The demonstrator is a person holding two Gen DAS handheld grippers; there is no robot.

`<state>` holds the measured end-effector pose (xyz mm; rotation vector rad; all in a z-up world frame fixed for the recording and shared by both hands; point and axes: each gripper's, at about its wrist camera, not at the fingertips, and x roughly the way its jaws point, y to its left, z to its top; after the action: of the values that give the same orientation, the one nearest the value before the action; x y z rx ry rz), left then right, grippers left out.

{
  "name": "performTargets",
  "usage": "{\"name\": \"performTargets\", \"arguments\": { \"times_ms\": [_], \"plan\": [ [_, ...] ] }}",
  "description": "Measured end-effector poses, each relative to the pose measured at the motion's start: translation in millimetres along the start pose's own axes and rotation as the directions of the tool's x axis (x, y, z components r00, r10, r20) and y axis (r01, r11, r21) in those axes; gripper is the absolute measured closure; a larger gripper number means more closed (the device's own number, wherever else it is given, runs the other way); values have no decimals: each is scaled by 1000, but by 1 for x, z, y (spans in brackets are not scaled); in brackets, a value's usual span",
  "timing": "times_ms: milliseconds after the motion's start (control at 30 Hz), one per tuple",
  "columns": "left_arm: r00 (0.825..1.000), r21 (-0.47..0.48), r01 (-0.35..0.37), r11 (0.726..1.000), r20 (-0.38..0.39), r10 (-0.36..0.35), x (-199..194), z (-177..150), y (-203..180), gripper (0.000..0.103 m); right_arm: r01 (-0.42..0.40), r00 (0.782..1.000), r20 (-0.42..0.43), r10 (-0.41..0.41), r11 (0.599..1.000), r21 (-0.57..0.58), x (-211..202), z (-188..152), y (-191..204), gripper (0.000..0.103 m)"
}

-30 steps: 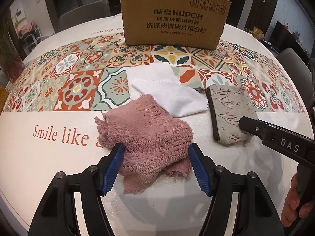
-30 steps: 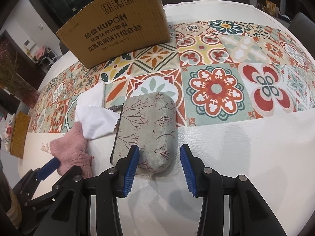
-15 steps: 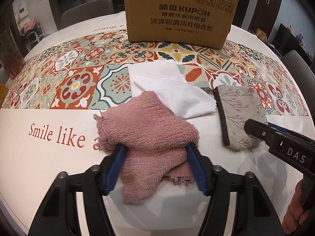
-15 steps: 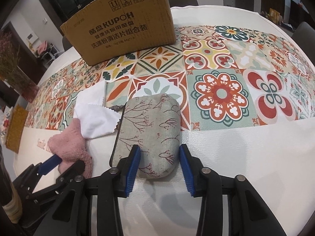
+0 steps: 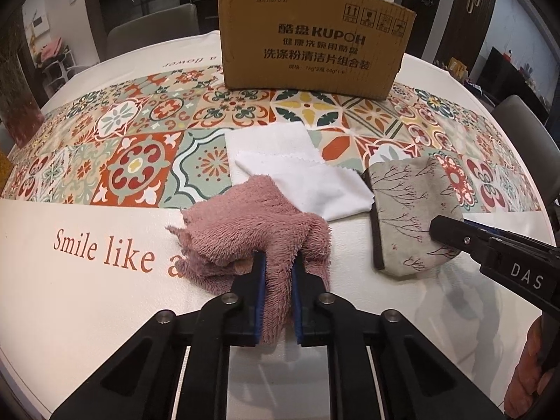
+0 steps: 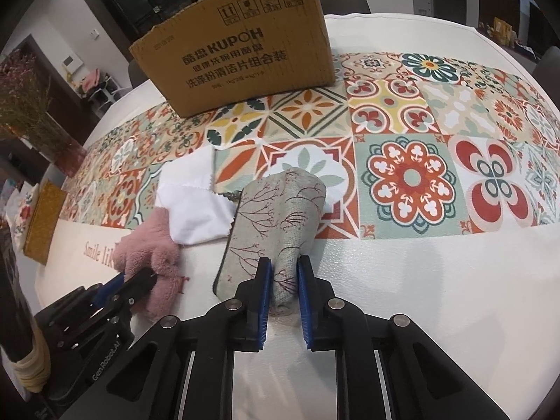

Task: Organize soft objects
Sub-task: 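Grasp the pink fuzzy towel with the left tool while the right tool grasps the floral pouch, then lift the towel and pouch with both tools over the box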

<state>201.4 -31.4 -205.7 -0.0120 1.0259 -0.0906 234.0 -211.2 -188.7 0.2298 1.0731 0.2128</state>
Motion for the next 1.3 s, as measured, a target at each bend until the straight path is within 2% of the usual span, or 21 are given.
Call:
{"name": "performTargets", "arguments": {
  "times_ms": [667, 1300],
  "plan": [
    [985, 38, 12, 999, 173, -18, -56, 32, -6, 92, -13, 994, 106, 17, 999, -42, -41, 18, 16, 91],
    [950, 47, 1, 999, 313, -16, -99, 65, 2, 92, 7, 970, 244, 16, 996, -94, -83, 48, 42, 93]
  ]
}}
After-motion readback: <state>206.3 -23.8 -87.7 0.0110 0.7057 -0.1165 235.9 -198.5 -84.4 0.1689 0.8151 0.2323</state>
